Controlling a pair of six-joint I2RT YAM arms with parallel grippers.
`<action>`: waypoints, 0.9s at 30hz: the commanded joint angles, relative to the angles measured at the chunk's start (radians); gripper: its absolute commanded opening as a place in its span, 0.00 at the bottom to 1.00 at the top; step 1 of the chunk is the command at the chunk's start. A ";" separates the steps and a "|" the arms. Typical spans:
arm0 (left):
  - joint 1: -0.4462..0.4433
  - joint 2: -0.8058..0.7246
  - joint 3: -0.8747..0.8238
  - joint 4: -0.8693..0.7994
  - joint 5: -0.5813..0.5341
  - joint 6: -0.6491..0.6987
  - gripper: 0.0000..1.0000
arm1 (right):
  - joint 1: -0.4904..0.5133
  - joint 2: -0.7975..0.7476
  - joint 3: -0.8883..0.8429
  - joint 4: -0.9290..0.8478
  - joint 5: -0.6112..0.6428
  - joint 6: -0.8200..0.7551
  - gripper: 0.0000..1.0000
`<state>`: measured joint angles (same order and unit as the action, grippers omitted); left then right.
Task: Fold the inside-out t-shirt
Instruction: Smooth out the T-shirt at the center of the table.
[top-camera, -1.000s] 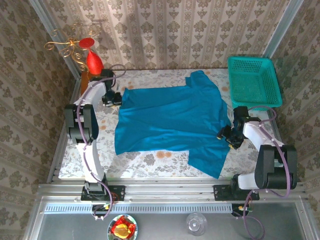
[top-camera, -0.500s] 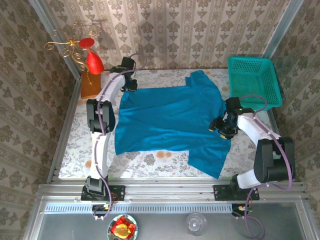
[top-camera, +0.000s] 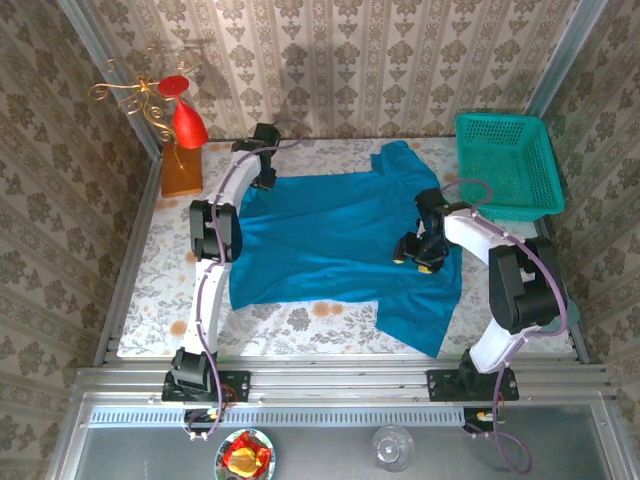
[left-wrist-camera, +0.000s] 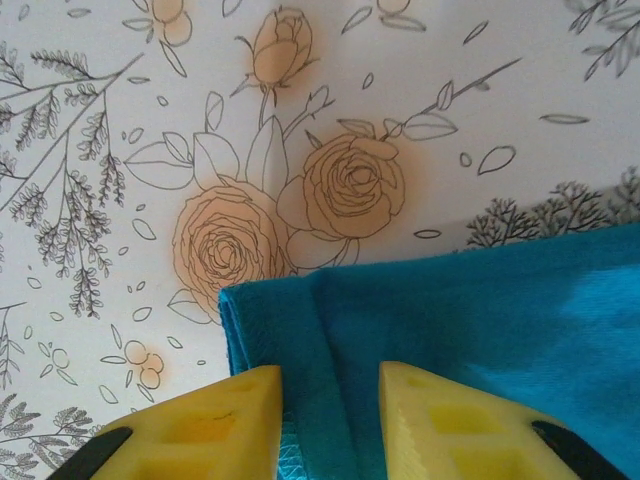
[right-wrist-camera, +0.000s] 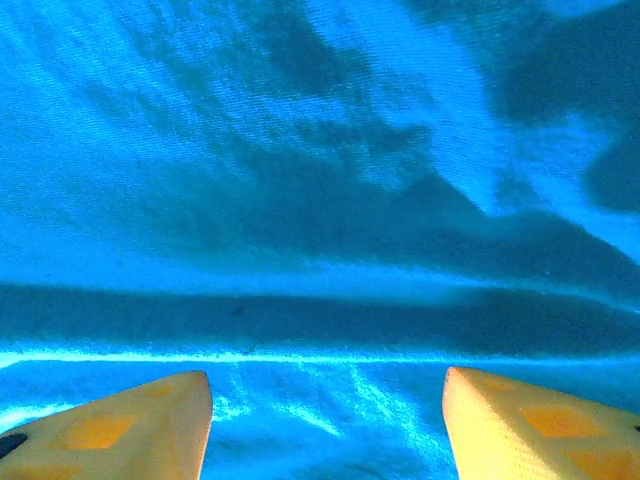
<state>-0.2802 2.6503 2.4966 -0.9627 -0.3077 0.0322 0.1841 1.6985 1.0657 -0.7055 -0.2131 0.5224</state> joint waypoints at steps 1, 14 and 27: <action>0.005 0.027 0.036 -0.049 -0.046 0.028 0.32 | 0.003 0.031 0.024 -0.035 0.043 -0.004 0.64; 0.050 0.017 0.048 -0.043 -0.047 -0.008 0.28 | -0.042 0.050 -0.049 -0.039 0.142 0.022 0.64; 0.106 0.022 0.086 -0.015 0.185 -0.073 0.21 | -0.043 0.038 -0.077 -0.032 0.139 0.025 0.64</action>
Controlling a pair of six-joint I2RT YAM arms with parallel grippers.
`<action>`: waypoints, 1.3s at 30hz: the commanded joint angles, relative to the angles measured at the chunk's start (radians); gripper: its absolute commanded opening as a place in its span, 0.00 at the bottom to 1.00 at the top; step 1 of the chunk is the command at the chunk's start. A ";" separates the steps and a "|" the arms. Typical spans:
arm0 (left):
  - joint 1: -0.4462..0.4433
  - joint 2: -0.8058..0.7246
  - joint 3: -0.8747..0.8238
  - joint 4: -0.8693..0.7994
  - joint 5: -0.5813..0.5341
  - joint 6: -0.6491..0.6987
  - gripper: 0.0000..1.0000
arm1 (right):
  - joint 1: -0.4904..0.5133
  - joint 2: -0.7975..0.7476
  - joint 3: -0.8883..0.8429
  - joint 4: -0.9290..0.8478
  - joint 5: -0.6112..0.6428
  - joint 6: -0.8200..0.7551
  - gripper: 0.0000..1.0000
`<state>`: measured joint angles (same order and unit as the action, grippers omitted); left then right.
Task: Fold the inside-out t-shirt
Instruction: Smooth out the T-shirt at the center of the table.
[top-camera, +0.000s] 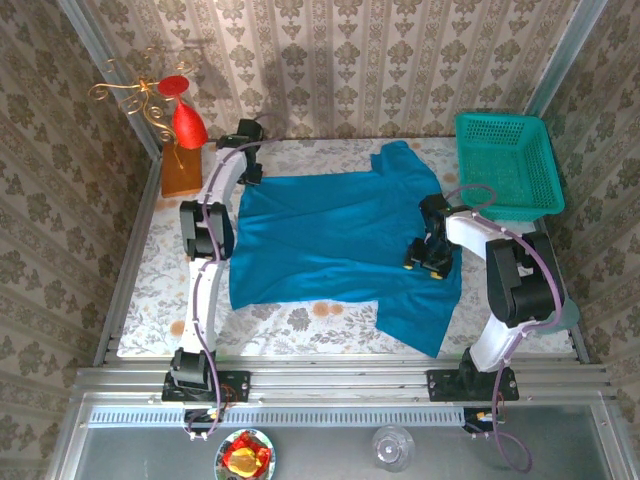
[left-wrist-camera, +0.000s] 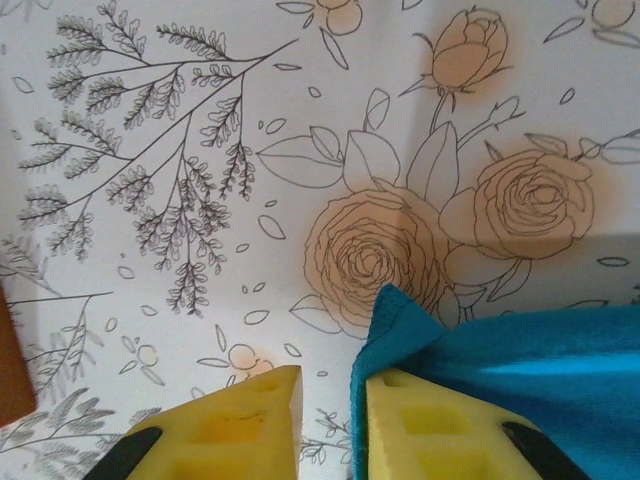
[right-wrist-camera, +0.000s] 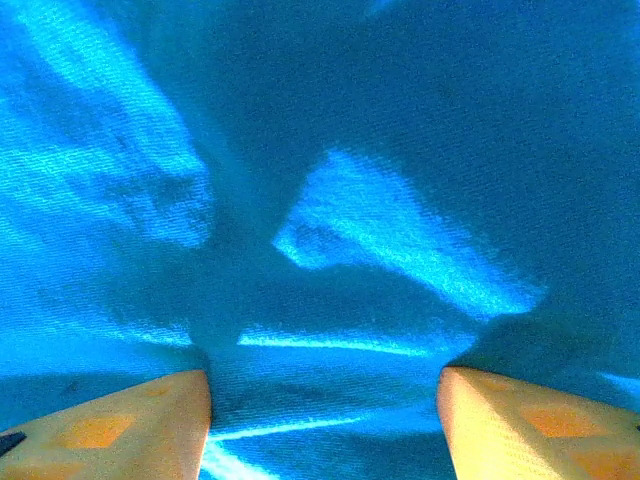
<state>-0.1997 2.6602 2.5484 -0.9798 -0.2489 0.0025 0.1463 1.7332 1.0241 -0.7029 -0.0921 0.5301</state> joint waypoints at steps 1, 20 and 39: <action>0.029 0.015 0.041 0.001 0.161 -0.051 0.21 | -0.006 0.002 -0.036 -0.033 0.018 0.018 0.64; 0.094 -0.098 -0.049 0.119 0.448 -0.232 0.00 | -0.007 0.005 -0.048 -0.024 0.022 0.024 0.64; 0.155 -0.124 -0.033 0.235 0.507 -0.487 0.23 | -0.019 -0.022 -0.082 -0.008 0.015 0.022 0.64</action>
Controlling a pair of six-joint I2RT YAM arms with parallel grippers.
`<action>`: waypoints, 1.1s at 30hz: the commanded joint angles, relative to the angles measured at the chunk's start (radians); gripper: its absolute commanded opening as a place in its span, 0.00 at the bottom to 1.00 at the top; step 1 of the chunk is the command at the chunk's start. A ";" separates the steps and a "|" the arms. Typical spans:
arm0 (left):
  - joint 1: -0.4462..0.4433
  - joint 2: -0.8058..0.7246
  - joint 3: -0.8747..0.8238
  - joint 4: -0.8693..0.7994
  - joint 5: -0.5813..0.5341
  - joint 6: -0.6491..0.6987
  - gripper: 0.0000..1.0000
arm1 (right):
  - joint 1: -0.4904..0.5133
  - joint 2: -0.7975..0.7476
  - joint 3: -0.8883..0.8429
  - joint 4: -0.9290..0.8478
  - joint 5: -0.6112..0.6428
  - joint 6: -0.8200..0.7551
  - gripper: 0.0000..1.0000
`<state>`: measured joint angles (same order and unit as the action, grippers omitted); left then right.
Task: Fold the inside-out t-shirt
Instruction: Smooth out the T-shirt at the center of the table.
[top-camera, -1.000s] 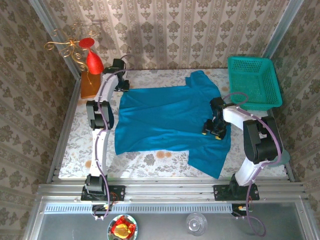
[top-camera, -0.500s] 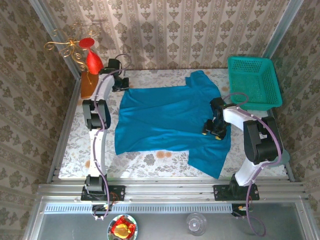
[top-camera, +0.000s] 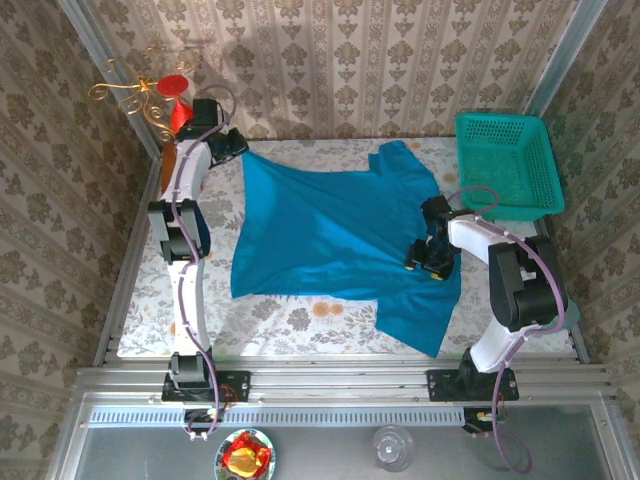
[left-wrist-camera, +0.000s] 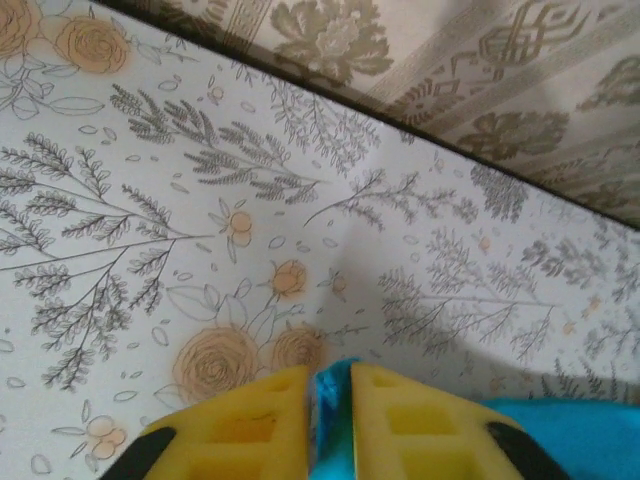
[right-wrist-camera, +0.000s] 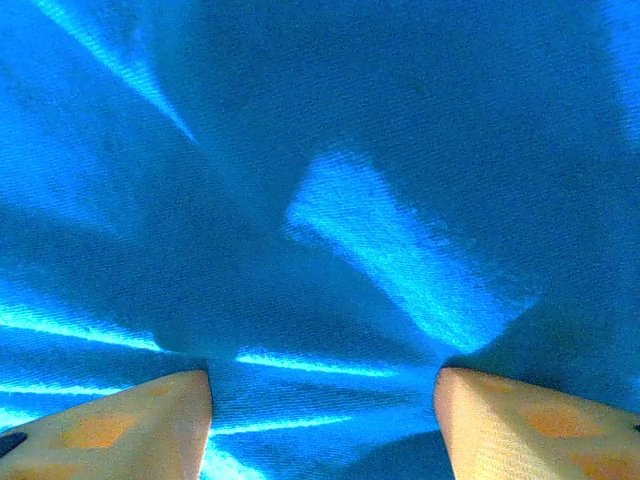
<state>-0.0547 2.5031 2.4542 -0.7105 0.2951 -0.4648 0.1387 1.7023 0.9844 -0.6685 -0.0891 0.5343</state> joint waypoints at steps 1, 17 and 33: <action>0.012 0.036 0.067 -0.040 -0.047 -0.022 0.26 | -0.011 0.008 -0.043 -0.042 0.010 0.018 0.64; -0.128 -0.441 -0.535 -0.002 -0.101 0.103 0.26 | -0.033 -0.172 0.072 0.024 -0.075 -0.009 0.64; -0.131 -0.655 -1.316 0.223 -0.059 0.015 0.13 | -0.093 0.393 0.646 0.226 -0.384 0.003 0.63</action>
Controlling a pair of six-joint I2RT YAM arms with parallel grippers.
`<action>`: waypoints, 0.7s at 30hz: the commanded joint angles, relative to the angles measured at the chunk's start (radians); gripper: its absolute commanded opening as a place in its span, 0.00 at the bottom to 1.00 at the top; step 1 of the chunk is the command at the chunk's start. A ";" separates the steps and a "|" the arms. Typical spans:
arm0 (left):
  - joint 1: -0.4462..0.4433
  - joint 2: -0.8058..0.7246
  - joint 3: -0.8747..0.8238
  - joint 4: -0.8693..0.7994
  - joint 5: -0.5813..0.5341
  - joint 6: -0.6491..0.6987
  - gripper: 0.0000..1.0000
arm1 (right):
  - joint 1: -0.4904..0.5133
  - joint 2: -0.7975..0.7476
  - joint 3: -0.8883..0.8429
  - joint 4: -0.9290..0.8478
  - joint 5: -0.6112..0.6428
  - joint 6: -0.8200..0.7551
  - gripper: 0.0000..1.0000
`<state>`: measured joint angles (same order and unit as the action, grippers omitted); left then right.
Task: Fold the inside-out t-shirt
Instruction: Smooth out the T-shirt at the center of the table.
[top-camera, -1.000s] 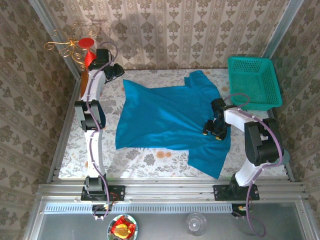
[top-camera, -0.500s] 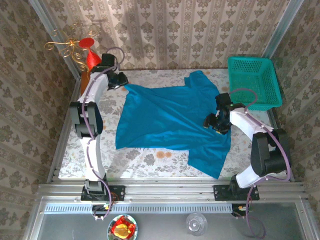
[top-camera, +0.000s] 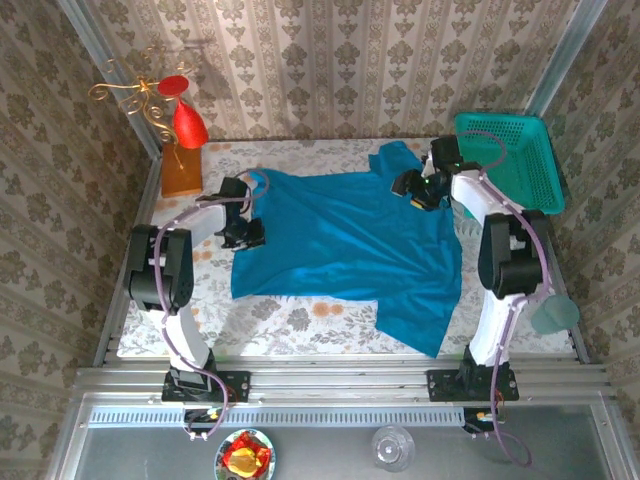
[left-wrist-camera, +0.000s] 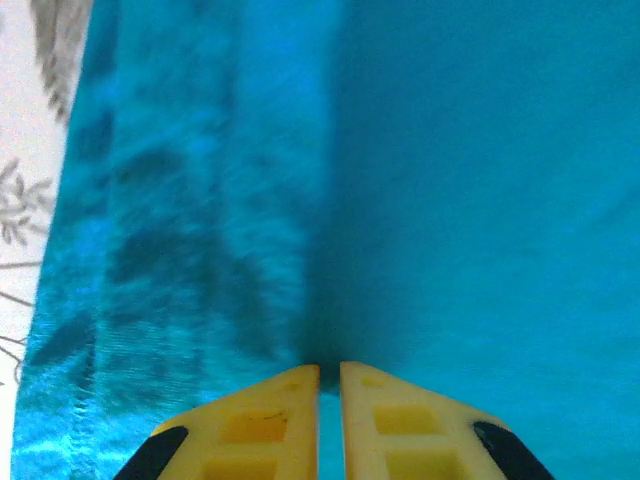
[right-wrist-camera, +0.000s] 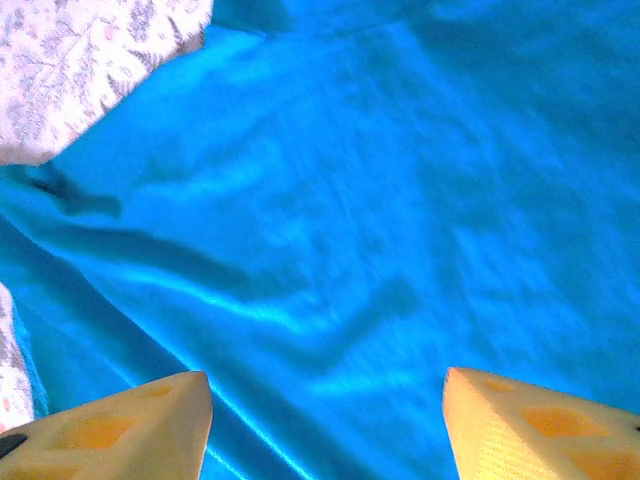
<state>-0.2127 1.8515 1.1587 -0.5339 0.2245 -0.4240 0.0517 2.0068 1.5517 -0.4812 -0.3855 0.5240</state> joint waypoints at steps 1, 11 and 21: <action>0.040 -0.006 -0.035 0.048 0.012 -0.028 0.13 | -0.007 0.124 0.116 0.036 -0.092 0.016 0.63; 0.203 -0.089 -0.223 0.078 0.074 -0.023 0.13 | -0.028 0.392 0.433 -0.051 -0.081 0.086 0.63; 0.232 -0.123 -0.259 0.095 0.111 -0.035 0.14 | -0.062 0.486 0.529 -0.144 0.048 0.130 0.63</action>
<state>0.0086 1.7206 0.9310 -0.3859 0.3470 -0.4450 -0.0025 2.4554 2.0491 -0.5465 -0.4118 0.6384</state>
